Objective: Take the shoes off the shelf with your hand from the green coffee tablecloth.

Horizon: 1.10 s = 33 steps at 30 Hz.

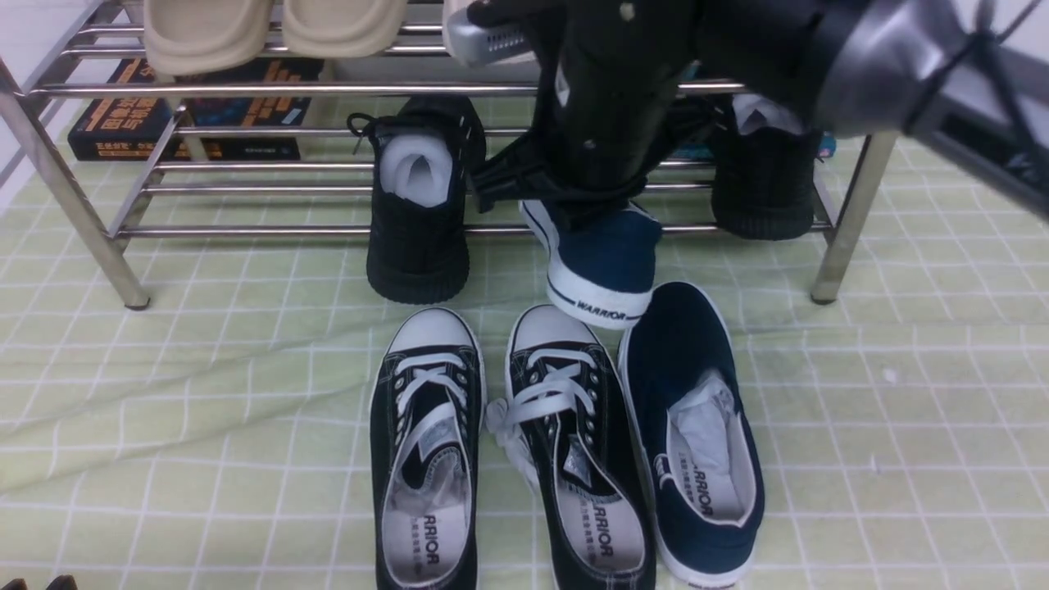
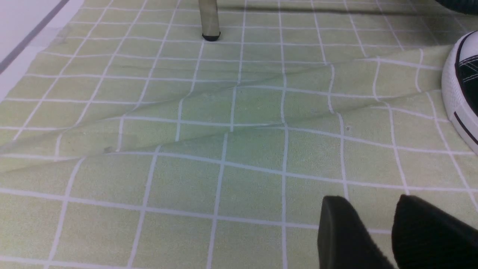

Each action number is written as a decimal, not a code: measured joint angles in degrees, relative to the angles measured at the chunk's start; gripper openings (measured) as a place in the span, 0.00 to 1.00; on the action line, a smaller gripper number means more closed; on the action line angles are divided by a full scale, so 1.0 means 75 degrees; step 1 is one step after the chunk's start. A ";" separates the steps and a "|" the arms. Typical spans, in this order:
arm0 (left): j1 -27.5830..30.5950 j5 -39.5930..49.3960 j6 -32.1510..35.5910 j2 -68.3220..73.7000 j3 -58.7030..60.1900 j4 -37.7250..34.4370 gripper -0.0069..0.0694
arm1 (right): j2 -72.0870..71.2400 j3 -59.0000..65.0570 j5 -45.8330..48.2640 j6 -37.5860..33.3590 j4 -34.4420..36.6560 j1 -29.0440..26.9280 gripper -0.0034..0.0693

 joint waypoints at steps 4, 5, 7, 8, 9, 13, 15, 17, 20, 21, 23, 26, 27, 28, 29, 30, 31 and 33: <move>0.0000 0.0000 0.0000 0.0000 0.0000 0.0000 0.40 | -0.0590 0.0473 -0.0005 -0.0551 0.0459 0.0009 0.10; 0.0000 0.0000 0.0000 0.0000 0.0000 0.0000 0.40 | -0.0951 0.0836 -0.0005 -0.0667 0.0679 0.0035 0.10; 0.0000 0.0000 0.0000 0.0000 0.0000 0.0000 0.40 | -0.1481 0.1430 -0.0008 -0.0766 0.0876 0.0086 0.10; 0.0000 0.0000 0.0000 0.0000 0.0000 0.0000 0.40 | -0.1481 0.1498 -0.0008 -0.0773 0.0895 0.0086 0.10; 0.0000 0.0000 0.0000 0.0000 0.0000 0.0000 0.40 | -0.2021 0.2066 -0.0008 -0.0816 0.1001 0.0150 0.10; 0.0000 0.0000 0.0000 0.0000 0.0000 0.0000 0.40 | -0.3298 0.3585 -0.0008 -0.0697 0.0930 0.0157 0.10; 0.0000 0.0000 0.0000 0.0000 0.0000 0.0000 0.40 | -0.4037 0.4468 -0.0014 -0.0559 0.0760 0.0157 0.10; 0.0000 0.0000 0.0000 0.0000 0.0000 0.0000 0.40 | -0.4547 0.5186 -0.0055 -0.0380 0.0640 0.0150 0.10; 0.0000 0.0000 0.0000 0.0000 0.0000 0.0000 0.40 | -0.5490 0.6423 -0.0430 0.0068 0.0418 0.0150 0.10; 0.0000 0.0000 0.0000 0.0000 0.0000 0.0000 0.40 | -0.5721 0.6907 -0.0686 0.0272 0.0326 0.0150 0.10; 0.0000 0.0000 0.0000 0.0000 0.0000 0.0000 0.40 | -0.6006 0.7534 -0.1103 0.0541 0.0157 0.0150 0.10; 0.0000 0.0000 0.0000 0.0000 0.0000 0.0000 0.40 | -0.6059 0.8196 -0.1759 0.0820 -0.0136 0.0150 0.10; 0.0000 0.0000 0.0000 0.0000 0.0000 0.0000 0.40 | -0.6011 0.8323 -0.1997 0.0936 -0.0277 0.0150 0.10; 0.0000 0.0000 0.0000 0.0000 0.0000 0.0000 0.40 | -0.5918 0.8390 -0.2228 0.1076 -0.0449 0.0150 0.10; 0.0000 0.0000 0.0000 0.0000 0.0000 0.0000 0.40 | -0.5843 0.8416 -0.2358 0.1180 -0.0594 0.0150 0.10; 0.0000 0.0000 0.0000 0.0000 0.0000 0.0000 0.40 | -0.5801 0.8414 -0.2421 0.1234 -0.0630 0.0150 0.10; 0.0000 0.0000 0.0000 0.0000 0.0000 0.0000 0.40 | -0.5682 0.8414 -0.2569 0.1375 -0.0824 0.0150 0.10; 0.0000 0.0000 0.0000 0.0000 0.0000 0.0000 0.40 | -0.5354 0.8406 -0.2905 0.1754 -0.1418 0.0150 0.10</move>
